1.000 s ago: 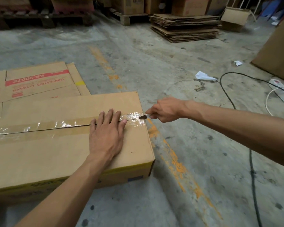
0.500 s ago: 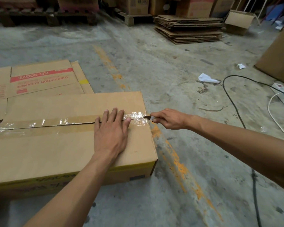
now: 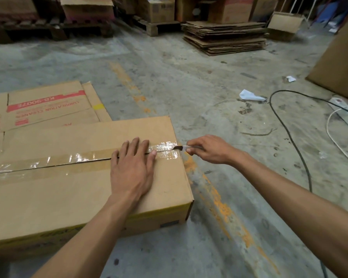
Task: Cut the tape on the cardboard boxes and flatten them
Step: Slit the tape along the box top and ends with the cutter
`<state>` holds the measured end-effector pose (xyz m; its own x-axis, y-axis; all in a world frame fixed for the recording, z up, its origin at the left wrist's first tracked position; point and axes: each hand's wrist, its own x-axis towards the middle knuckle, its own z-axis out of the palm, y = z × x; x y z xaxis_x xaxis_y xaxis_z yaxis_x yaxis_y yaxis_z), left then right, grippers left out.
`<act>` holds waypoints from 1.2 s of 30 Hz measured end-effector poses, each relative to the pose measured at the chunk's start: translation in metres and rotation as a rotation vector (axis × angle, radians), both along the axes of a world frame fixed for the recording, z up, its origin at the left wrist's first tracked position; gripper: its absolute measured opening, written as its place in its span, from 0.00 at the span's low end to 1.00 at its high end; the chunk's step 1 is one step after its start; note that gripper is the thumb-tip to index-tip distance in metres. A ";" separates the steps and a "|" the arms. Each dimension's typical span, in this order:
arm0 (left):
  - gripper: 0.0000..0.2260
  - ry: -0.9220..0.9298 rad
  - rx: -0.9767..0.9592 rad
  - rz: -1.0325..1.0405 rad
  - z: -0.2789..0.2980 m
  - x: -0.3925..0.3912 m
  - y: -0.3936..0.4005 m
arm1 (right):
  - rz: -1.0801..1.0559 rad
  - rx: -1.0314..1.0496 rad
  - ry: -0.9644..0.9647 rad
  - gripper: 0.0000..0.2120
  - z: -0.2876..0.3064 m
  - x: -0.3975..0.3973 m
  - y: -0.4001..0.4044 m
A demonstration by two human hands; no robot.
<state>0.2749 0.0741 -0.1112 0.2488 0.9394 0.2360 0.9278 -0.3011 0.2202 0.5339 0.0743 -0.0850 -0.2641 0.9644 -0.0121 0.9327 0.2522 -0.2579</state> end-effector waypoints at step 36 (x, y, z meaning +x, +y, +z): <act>0.24 -0.041 -0.129 -0.187 0.012 0.042 0.151 | -0.505 -0.092 0.866 0.08 -0.026 -0.003 0.025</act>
<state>0.3167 0.2250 -0.0989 0.4139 0.9010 0.1303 0.8481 -0.4336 0.3043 0.5311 0.0991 -0.1106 0.2226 0.9708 -0.0893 0.4066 -0.1756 -0.8966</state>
